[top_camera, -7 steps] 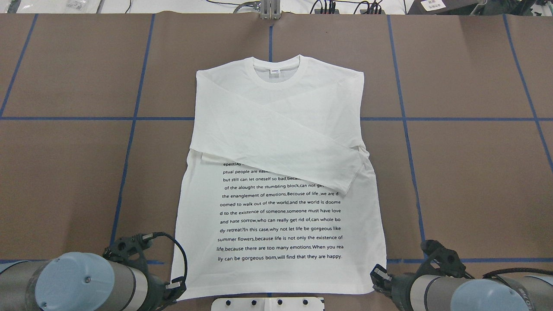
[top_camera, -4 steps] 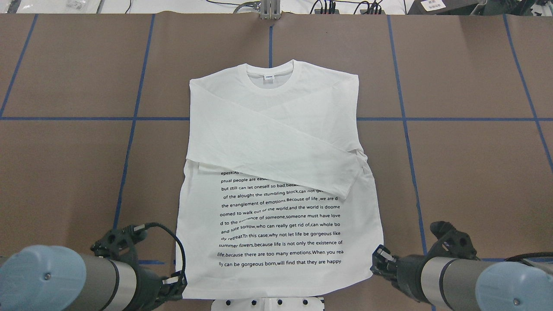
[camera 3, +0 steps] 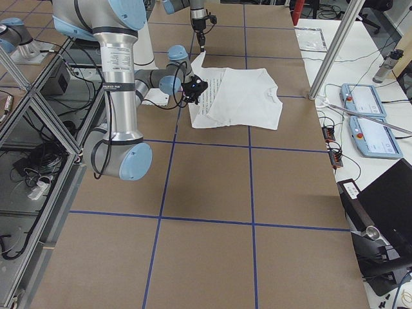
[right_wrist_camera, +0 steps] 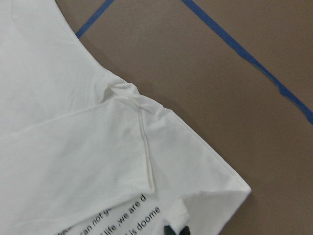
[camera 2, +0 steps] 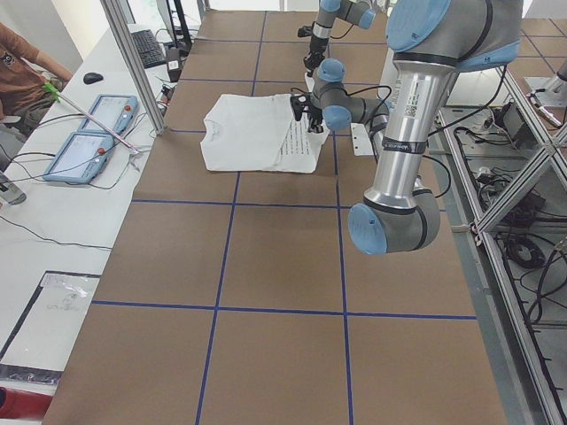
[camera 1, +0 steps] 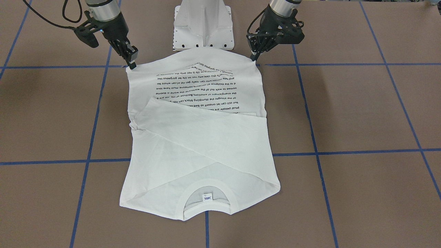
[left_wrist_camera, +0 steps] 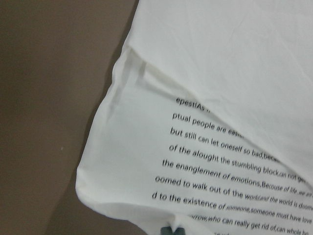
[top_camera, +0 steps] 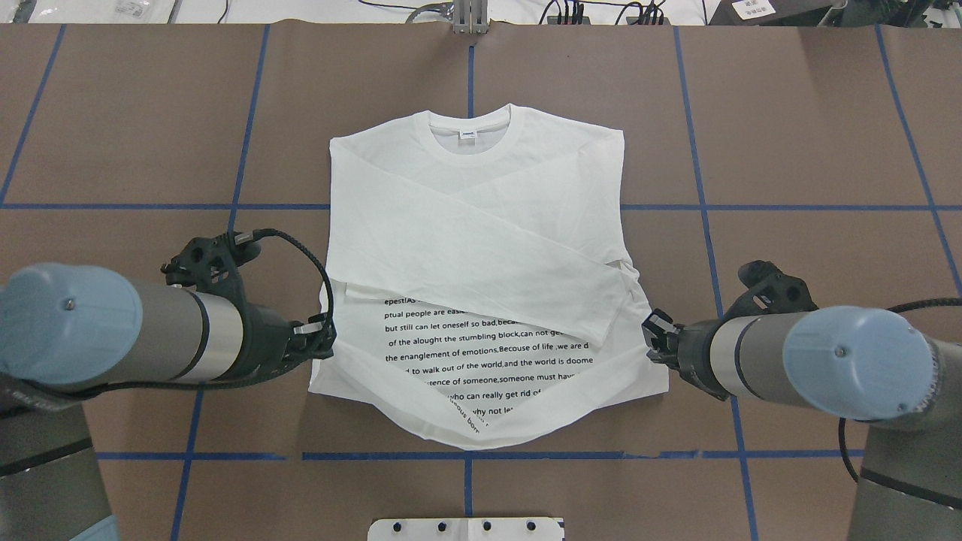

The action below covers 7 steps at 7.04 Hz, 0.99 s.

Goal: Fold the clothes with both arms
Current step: 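Lift the hem with both grippers and fold it toward the collar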

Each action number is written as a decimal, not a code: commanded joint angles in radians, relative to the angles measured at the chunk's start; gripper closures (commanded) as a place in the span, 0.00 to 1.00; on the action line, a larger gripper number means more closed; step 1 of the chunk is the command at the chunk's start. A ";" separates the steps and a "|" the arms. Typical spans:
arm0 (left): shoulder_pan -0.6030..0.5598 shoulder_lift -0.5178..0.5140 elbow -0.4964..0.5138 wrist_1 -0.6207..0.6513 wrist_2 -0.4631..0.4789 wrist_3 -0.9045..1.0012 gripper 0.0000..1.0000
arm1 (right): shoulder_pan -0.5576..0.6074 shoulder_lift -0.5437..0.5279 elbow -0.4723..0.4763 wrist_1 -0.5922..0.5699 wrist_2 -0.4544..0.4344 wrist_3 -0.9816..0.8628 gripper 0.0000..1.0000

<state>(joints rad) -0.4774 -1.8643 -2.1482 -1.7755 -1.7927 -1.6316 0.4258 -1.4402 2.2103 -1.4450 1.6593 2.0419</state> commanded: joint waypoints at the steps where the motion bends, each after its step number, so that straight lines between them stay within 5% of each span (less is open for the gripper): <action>1: -0.166 -0.108 0.202 -0.025 -0.002 0.137 1.00 | 0.175 0.168 -0.200 -0.032 0.059 -0.156 1.00; 6: -0.317 -0.294 0.714 -0.344 0.002 0.219 1.00 | 0.364 0.562 -0.749 -0.034 0.134 -0.322 1.00; 7: -0.319 -0.314 0.804 -0.425 0.004 0.222 1.00 | 0.379 0.572 -0.837 0.070 0.131 -0.324 1.00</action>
<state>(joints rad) -0.7927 -2.1442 -1.4561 -2.1169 -1.7910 -1.4117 0.7881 -0.9060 1.4873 -1.4569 1.7916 1.7259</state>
